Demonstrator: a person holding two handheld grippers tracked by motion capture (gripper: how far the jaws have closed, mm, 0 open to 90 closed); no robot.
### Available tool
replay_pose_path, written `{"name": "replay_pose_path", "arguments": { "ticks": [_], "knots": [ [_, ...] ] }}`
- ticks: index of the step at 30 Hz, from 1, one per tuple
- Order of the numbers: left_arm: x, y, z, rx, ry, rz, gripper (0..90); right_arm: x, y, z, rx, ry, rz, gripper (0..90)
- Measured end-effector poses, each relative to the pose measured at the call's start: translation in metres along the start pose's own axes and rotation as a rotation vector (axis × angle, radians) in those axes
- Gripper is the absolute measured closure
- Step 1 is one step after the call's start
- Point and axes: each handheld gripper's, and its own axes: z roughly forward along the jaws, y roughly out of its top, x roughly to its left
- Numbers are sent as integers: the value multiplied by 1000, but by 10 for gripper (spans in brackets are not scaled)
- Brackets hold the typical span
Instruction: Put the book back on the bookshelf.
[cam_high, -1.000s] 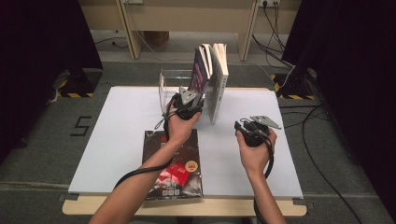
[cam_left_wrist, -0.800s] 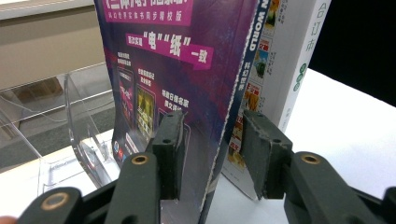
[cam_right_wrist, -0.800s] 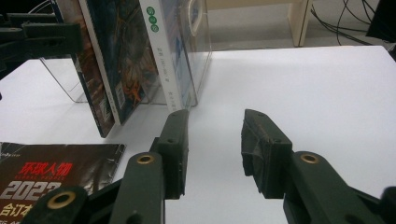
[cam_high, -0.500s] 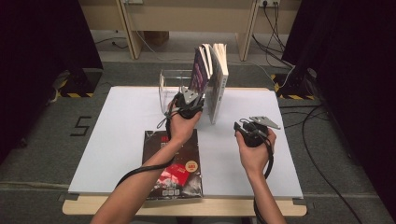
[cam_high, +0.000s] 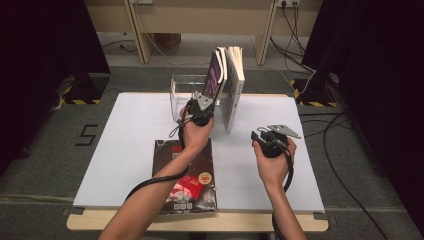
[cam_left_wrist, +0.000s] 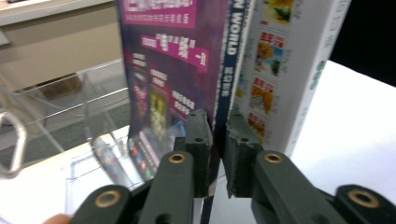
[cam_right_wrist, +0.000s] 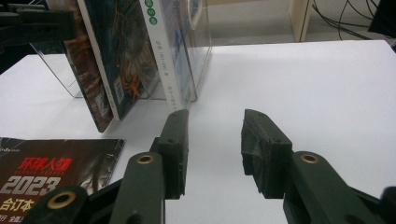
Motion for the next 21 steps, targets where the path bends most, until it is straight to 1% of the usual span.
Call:
{"name": "replay_pose_path", "arguments": {
  "ticks": [1,2,3,5,9,12,14,15,17,20,21],
  "knots": [
    [1,0,-2,9,12,-18,833,0,0,0,2,-1,-4,616],
    [3,0,-2,7,18,-27,837,0,0,0,5,-1,-2,616],
    [5,-1,-4,4,25,-48,839,-1,0,0,6,-3,-4,617],
    [9,-1,-6,-1,36,-72,840,-1,-1,1,7,-3,-2,616],
    [16,-4,-10,-13,58,-107,842,-1,-1,2,11,-5,-6,616],
    [24,-8,-13,-22,69,-137,842,-2,-2,2,15,-7,-5,615],
    [30,-11,-16,-28,76,-165,843,-2,-2,2,17,-8,-6,615],
    [33,-12,-18,-35,81,-181,843,-2,-2,3,20,-9,2,615],
    [39,-15,-20,-42,92,-203,843,-3,-3,3,21,-8,-10,614],
    [47,-21,-25,-54,104,-249,843,-3,-3,3,30,-8,-7,613],
    [50,-23,-27,-55,110,-257,843,-3,-3,3,32,-9,-7,613]
  ]
}}
